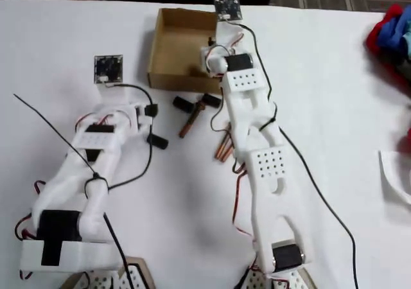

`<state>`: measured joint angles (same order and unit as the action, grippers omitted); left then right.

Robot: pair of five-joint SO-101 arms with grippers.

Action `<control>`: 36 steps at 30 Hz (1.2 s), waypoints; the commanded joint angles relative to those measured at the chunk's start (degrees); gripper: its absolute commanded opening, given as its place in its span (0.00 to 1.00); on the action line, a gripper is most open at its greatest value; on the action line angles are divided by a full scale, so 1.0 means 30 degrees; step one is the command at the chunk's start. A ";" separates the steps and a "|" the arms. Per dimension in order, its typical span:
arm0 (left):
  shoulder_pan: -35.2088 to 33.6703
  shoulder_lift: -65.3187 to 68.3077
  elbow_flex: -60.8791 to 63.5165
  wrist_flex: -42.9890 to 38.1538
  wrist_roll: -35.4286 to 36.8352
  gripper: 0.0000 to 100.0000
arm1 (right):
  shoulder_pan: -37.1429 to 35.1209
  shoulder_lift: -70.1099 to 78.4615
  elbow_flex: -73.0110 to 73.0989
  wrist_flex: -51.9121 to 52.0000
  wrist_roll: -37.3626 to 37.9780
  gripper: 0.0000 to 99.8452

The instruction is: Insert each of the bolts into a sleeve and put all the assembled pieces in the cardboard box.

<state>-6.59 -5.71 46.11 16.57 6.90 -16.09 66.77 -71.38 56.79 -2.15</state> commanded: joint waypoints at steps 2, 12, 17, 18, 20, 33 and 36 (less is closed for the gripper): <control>-0.0059 -0.0029 -0.0894 0.0117 -0.0147 0.31 | 0.0190 -0.0161 -0.0322 -0.0659 -0.0029 0.02; -0.0059 -0.0029 -0.0894 0.0117 -0.0147 0.31 | 0.0044 0.0220 -0.0176 -0.0630 -0.0088 0.11; -0.0059 -0.0029 -0.0894 0.0117 -0.0147 0.31 | 0.0015 0.0073 -0.0352 -0.0630 0.0000 0.10; -0.0059 -0.0029 -0.0894 0.0117 -0.0147 0.31 | 0.0015 0.0044 -0.0381 -0.0630 0.0000 0.10; -0.0059 -0.0029 -0.0894 0.0117 -0.0147 0.31 | 0.0015 -0.0103 -0.0821 -0.0337 0.0000 0.10; -0.0059 -0.0029 -0.0894 0.0117 -0.0147 0.31 | 0.0044 -0.2154 -0.5480 0.7370 0.0381 0.10; -0.0059 -0.0029 -0.0894 0.0117 -0.0147 0.31 | -0.0015 -0.2330 -0.5773 0.8542 0.1260 0.10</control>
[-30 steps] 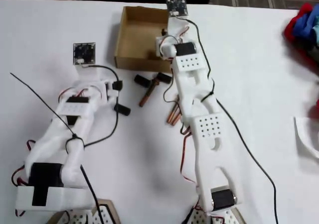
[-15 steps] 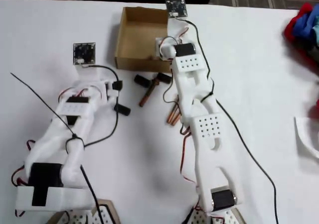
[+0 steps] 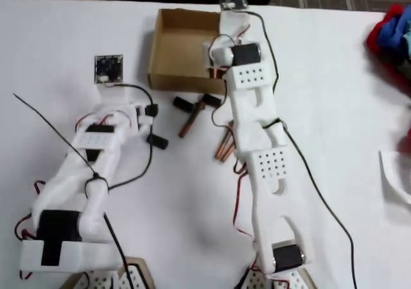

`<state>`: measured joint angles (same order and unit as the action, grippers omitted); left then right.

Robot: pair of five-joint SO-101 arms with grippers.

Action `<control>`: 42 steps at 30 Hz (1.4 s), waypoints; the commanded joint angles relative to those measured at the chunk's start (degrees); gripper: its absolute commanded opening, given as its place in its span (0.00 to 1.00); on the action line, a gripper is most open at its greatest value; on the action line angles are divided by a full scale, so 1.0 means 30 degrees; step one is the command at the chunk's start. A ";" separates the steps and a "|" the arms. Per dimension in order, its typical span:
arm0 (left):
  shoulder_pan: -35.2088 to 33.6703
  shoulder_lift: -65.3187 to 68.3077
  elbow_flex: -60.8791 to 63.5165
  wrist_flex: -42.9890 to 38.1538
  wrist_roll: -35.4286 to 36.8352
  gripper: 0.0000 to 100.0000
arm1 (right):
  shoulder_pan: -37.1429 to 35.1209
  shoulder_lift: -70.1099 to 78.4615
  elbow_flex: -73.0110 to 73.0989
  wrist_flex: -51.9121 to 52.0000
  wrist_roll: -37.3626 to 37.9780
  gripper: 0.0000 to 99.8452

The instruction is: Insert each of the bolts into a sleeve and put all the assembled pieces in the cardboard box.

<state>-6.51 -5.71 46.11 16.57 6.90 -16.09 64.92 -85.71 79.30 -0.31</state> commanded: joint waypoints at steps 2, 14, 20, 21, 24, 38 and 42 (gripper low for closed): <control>-0.0117 -0.0029 -0.0894 0.0117 -0.0147 0.31 | -0.0396 -0.1890 -0.1026 0.2330 0.1143 0.10; -0.6359 -0.0029 -0.0982 0.0059 0.4689 0.31 | -0.4205 -0.2359 -0.0908 0.7018 0.8557 0.10; -0.6769 -0.0029 -0.1011 -0.0029 0.4718 0.31 | -0.5055 -0.0689 -0.0879 0.7282 0.8879 0.10; -0.6769 -0.0029 -0.1011 -0.0029 0.4718 0.31 | -0.5348 -0.0484 -0.0879 0.7282 0.8879 0.10; -0.7092 0.0088 -0.1304 0.0000 0.4718 0.31 | -0.6227 -0.0015 -0.0879 0.7311 0.8879 0.10; -0.7678 0.0117 -0.1421 -0.0059 0.4718 0.31 | -0.7956 -0.3912 0.7414 0.7282 0.6476 0.07; -0.7590 0.0117 -0.1421 -0.0059 0.4689 0.31 | -0.8366 -0.4264 0.8527 0.7253 0.6593 0.12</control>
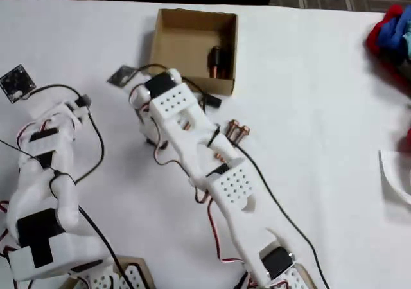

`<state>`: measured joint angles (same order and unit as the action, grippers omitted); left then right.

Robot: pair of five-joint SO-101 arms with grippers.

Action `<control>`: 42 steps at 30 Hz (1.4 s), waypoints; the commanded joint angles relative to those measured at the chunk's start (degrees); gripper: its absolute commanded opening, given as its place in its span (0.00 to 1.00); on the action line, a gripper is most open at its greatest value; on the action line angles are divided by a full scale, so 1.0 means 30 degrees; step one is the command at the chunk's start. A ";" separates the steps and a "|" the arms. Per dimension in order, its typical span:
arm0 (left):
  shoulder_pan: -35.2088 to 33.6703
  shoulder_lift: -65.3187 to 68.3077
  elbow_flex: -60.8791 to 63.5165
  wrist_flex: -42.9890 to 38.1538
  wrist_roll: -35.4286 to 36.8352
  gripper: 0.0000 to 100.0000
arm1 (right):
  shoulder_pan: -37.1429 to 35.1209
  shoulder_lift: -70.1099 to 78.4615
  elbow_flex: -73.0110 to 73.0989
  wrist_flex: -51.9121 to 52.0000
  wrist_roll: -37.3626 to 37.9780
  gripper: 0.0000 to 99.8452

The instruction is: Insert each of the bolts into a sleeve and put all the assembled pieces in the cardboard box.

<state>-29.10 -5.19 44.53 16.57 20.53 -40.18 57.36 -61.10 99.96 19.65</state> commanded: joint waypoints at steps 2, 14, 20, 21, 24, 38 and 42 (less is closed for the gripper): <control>-0.0059 -0.0059 -0.0894 -0.0059 0.0147 0.31 | -0.0396 -0.1538 0.0322 0.0308 0.0176 0.13; 0.0117 -0.0059 -0.0894 -0.0059 0.0088 0.31 | -0.0864 -0.0044 0.0293 -0.2007 0.1143 0.13; 0.0234 -0.0059 -0.0894 -0.0059 0.0088 0.31 | -0.0982 0.0278 0.0498 -0.2359 0.1143 0.13; 0.0234 -0.0059 -0.0894 -0.0059 0.0088 0.31 | -0.0923 0.0425 0.0498 -0.2271 0.1143 0.13; 0.0234 -0.0059 -0.0894 -0.0059 0.0088 0.31 | -0.0923 0.1070 0.0498 -0.2095 0.1143 0.13; 0.0293 -0.0059 -0.0894 -0.0059 0.0088 0.31 | -0.0952 0.1978 0.0293 -0.1978 0.1026 0.02; 0.0352 -0.0059 -0.0894 -0.0059 0.0088 0.31 | -0.0337 0.1245 -0.1084 -0.0630 0.0440 0.02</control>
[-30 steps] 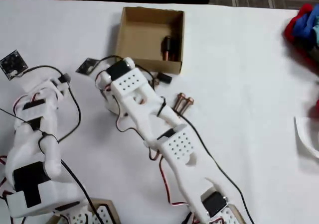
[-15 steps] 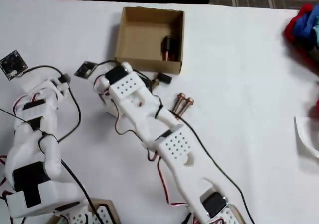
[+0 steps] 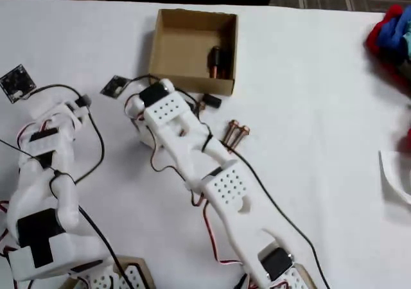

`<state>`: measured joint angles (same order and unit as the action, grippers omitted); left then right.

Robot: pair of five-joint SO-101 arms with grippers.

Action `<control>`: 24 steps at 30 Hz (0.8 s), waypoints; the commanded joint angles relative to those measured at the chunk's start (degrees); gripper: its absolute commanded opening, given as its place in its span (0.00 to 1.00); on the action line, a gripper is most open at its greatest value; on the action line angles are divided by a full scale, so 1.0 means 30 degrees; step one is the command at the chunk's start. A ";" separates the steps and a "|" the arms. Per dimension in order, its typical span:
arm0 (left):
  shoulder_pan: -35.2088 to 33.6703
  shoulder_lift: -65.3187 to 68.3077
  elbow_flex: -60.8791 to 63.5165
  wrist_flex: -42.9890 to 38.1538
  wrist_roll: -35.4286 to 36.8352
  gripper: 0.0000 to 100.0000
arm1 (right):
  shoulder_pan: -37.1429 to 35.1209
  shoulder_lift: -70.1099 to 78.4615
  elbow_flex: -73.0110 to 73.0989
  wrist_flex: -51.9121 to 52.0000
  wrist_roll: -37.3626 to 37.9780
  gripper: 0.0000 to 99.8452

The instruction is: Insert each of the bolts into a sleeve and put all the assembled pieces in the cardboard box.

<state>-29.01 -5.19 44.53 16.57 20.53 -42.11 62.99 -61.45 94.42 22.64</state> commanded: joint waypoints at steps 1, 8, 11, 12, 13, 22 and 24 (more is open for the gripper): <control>0.0527 -0.0059 -0.0894 -0.0059 0.0059 0.31 | 0.0718 -0.1128 -0.1700 0.1656 -0.1201 0.02; 0.4220 -0.0059 -0.0894 0.0440 -0.4366 0.31 | 0.4733 -0.7048 -0.3048 0.2300 -0.2696 0.02; 0.6271 -0.0059 -0.2095 0.2872 -0.5451 0.31 | 0.6491 -0.9919 -0.0469 0.2330 -0.2813 0.02; 0.6916 -0.0059 -0.2769 0.4132 -0.5421 0.31 | 0.7018 -1.0974 0.0762 0.2330 -0.2842 0.02; 0.7502 -0.0029 -0.3560 0.5451 -0.5451 0.31 | 0.7429 -1.2059 0.1993 0.2330 -0.2842 0.02; 1.1429 0.0029 -0.6989 1.0403 -0.6418 0.31 | 1.0916 -2.1846 1.6352 -0.2828 -0.2842 0.02; 1.2777 0.0029 -0.7018 1.0462 -0.8234 0.31 | 1.1795 -2.3604 2.0396 -0.5993 -0.2842 0.02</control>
<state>3.87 -4.84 26.15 47.34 1.54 -10.46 2.86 -16.18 88.62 14.46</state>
